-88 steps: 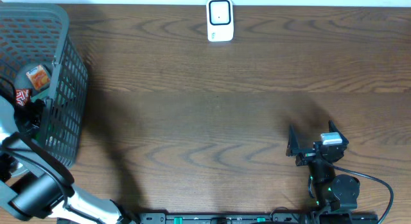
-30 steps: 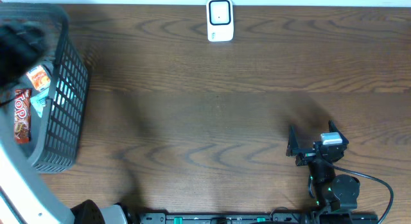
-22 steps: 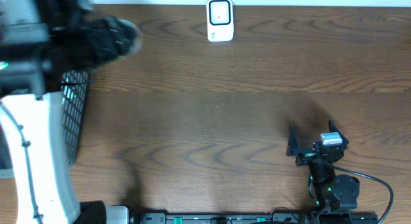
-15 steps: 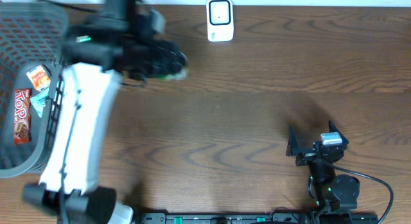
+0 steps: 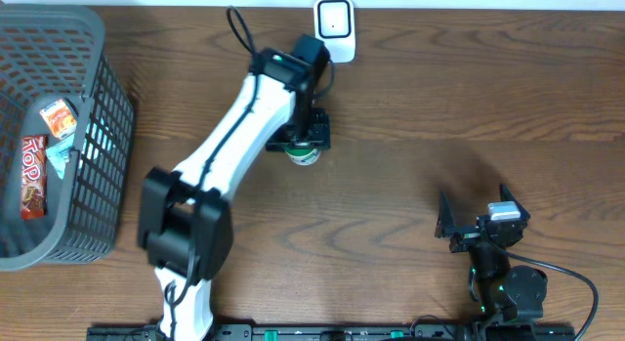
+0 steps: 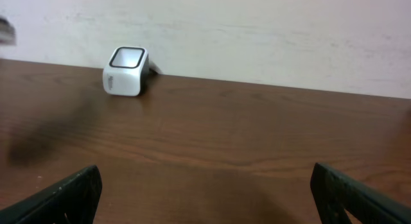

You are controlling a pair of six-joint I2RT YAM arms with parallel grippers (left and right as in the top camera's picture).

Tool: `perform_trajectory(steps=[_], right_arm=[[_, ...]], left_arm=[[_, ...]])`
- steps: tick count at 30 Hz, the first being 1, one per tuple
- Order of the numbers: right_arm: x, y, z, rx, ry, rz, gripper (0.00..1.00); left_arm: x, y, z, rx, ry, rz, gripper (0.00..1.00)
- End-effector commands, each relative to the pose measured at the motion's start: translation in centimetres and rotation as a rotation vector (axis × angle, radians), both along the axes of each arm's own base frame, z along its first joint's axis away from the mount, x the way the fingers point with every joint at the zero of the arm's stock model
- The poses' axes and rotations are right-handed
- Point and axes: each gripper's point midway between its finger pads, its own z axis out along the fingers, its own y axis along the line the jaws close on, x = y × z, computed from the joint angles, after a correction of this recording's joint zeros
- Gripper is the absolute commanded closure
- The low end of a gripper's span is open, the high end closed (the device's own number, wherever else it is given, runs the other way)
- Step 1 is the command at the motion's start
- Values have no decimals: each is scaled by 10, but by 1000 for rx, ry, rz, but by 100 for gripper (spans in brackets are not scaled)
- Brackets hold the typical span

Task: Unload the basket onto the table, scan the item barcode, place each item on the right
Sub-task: 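Lift the jar out and carry it toward the white scanner, then set the jar down on the table in front of the scanner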

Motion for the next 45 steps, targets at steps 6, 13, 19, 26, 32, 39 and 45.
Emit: perform_trajectory(steps=[6,13,19,26,32,39,45], right_arm=[[0,-1,0,-8,0,-3,1],[0,-1,0,-8,0,-3,1],[0,-1,0,-8,0,-3,1],[0,-1,0,-8,0,-3,1],[0,-1,0,-8,0,-3,1],[0,-1,0,-8,0,-3,1],[0,-1,0,-8,0,-3,1]], left_arm=[[21,-30,-56,29,16,660,30],[20,-61,-77,-8,36,867,30],[4,-66,-93,35,97,883,30],[-19,-54,-91,133,133,858,12],[-7,-49,-64,103,39,823,1],[34,-55,6,-82,-198,722,2],[35,-8,78,-59,-372,739,2]])
